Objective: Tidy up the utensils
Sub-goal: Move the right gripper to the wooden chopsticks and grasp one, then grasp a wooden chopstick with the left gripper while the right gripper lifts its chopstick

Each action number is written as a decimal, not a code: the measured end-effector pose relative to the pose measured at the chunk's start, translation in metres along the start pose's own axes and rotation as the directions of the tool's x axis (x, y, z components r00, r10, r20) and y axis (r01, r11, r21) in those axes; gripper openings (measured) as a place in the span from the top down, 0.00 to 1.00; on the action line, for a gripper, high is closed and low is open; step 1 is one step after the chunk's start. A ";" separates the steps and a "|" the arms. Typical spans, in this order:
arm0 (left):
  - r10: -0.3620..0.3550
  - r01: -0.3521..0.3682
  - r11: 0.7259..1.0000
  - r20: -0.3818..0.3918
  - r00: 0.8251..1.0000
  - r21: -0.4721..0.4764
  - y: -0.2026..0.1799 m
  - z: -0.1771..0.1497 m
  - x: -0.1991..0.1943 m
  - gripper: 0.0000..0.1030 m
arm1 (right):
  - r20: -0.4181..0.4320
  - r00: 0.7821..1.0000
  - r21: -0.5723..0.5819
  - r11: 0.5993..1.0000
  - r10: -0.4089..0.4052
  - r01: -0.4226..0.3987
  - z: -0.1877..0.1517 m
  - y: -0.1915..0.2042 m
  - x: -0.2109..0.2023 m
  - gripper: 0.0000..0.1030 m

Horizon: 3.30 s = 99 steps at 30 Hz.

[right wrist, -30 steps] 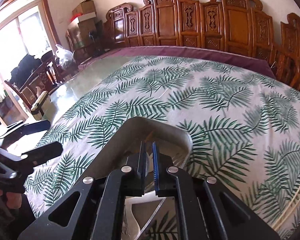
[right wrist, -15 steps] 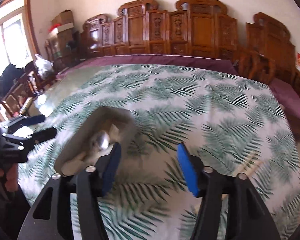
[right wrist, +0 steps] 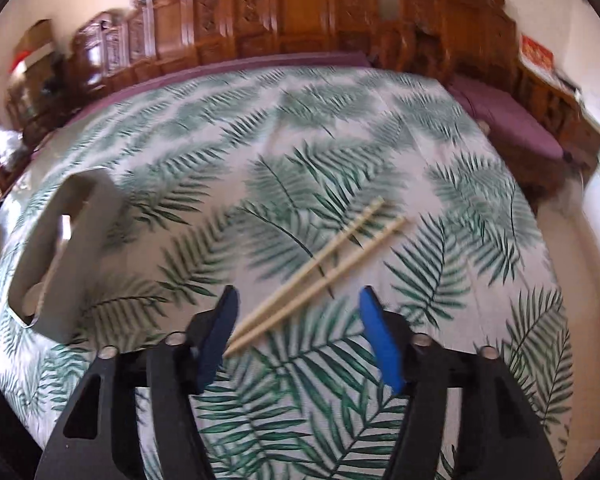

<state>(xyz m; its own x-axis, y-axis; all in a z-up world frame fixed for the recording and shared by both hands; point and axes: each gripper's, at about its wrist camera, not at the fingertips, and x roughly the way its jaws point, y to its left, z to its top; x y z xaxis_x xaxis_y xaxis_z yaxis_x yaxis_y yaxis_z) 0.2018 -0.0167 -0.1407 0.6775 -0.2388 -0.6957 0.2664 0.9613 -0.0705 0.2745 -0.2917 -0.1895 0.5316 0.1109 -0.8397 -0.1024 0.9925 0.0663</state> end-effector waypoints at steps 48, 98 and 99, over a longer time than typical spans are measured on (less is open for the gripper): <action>-0.113 0.138 0.981 -0.181 0.977 0.133 -0.140 0.005 0.097 0.32 | -0.082 0.996 0.000 0.999 0.044 -0.045 -0.044 -0.069 -0.011 0.94; -0.048 0.070 0.991 -0.180 0.982 0.117 -0.077 0.016 0.040 0.96 | 0.065 0.994 -0.070 0.994 0.083 -0.078 -0.021 -0.004 -0.075 0.94; -0.047 0.068 0.991 -0.177 0.983 0.113 -0.070 0.015 0.035 0.96 | 0.065 0.994 -0.075 0.994 0.086 -0.081 -0.021 0.001 -0.075 0.94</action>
<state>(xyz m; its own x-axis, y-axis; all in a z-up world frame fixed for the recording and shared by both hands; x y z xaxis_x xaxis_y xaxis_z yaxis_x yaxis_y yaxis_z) 0.2169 -0.0939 -0.1495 0.5321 -0.2556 -0.8072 0.3874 0.9212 -0.0363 0.2173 -0.3004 -0.1376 0.5748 0.1988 -0.7938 -0.2075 0.9738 0.0936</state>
